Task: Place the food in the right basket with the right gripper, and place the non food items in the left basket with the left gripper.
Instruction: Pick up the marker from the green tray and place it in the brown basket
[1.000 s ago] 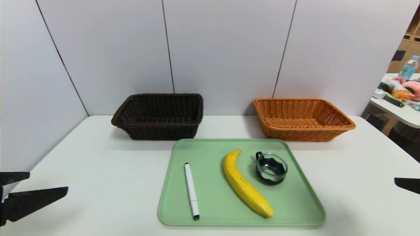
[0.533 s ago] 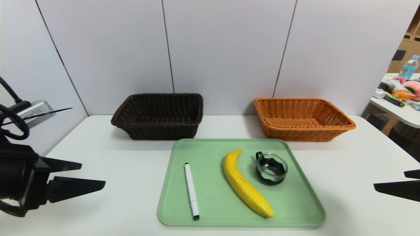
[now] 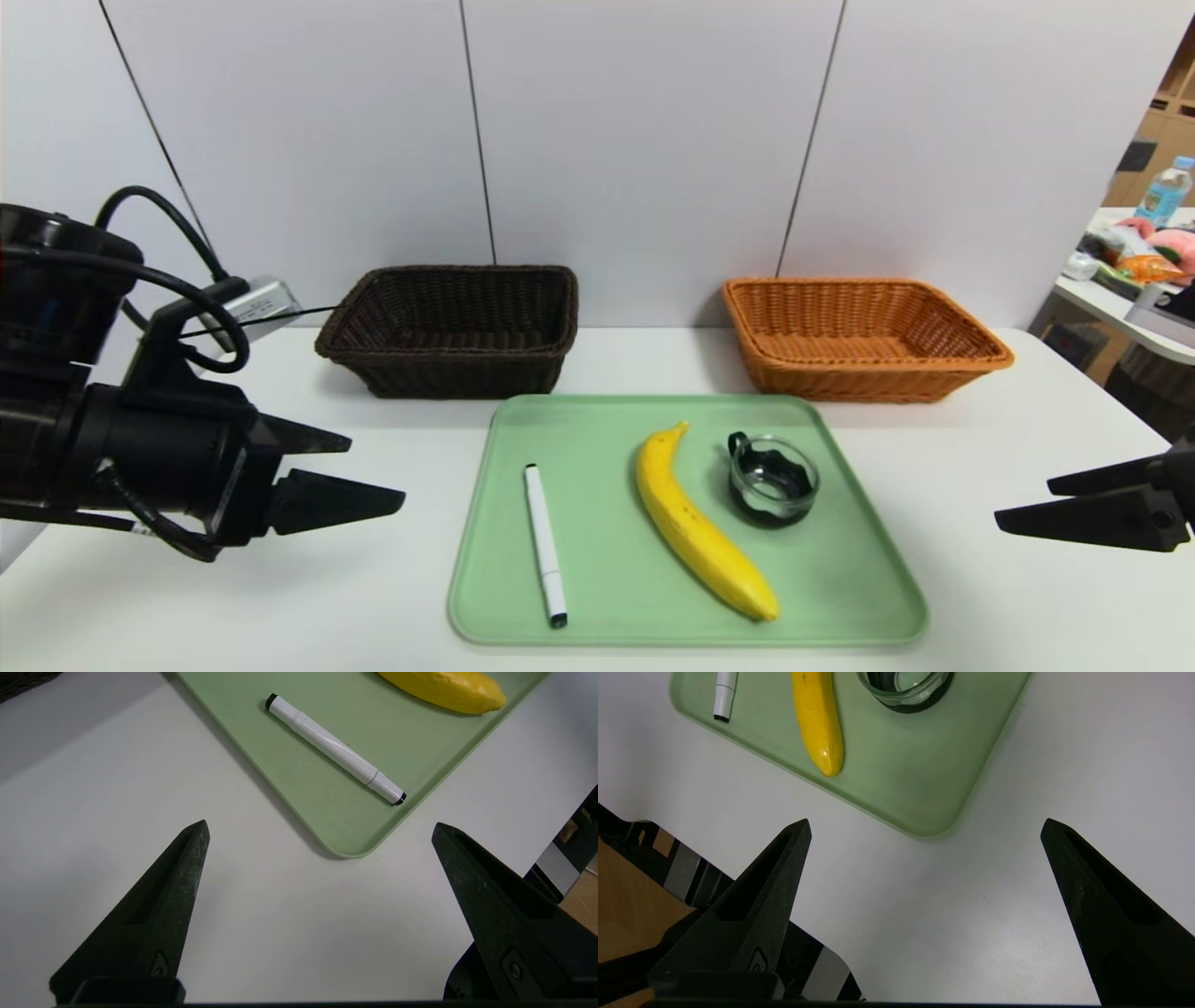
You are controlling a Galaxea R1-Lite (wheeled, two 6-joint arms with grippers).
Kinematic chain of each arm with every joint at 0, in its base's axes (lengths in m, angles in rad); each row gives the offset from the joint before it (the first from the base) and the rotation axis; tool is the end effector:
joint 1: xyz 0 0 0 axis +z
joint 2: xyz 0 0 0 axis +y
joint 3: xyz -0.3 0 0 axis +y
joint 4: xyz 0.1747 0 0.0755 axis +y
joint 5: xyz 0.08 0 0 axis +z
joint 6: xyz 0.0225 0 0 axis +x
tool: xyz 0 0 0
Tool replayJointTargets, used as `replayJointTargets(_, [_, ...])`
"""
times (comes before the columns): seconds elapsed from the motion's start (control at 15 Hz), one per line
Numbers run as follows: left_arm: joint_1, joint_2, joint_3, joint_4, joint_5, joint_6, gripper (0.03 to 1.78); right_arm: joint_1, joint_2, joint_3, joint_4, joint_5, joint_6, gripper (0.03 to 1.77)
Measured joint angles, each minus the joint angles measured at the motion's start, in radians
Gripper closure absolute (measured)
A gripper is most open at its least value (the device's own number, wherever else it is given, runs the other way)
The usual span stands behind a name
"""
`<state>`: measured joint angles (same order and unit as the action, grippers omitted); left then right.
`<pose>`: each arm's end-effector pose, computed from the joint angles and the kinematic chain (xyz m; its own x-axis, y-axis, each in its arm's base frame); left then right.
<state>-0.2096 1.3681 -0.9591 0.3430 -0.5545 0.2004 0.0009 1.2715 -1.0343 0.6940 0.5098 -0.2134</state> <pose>0.1954 -0.0537 0.2259 0.4978 -0.6442 -0.5807 0.6749 0.7082 -0.2071 0.1586 0.0111 0.2391 0.5205 0.4885 -0.7003 -0.4554 0.8526 0.2563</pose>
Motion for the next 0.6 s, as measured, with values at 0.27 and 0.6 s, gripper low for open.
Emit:
replayJointTargets(0.27, [-0.071, 0.046, 0.007, -0.074, -0.077, -0.003, 0.12, 0.0, 0.01, 0.047, -0.139, -0.009, 0.001, 0.1])
replayJointTargets(0.6, [-0.148, 0.065, 0.064, -0.226, -0.077, 0.034, 0.12, 0.014, 0.02, 0.033, -0.141, -0.07, -0.124, 0.1])
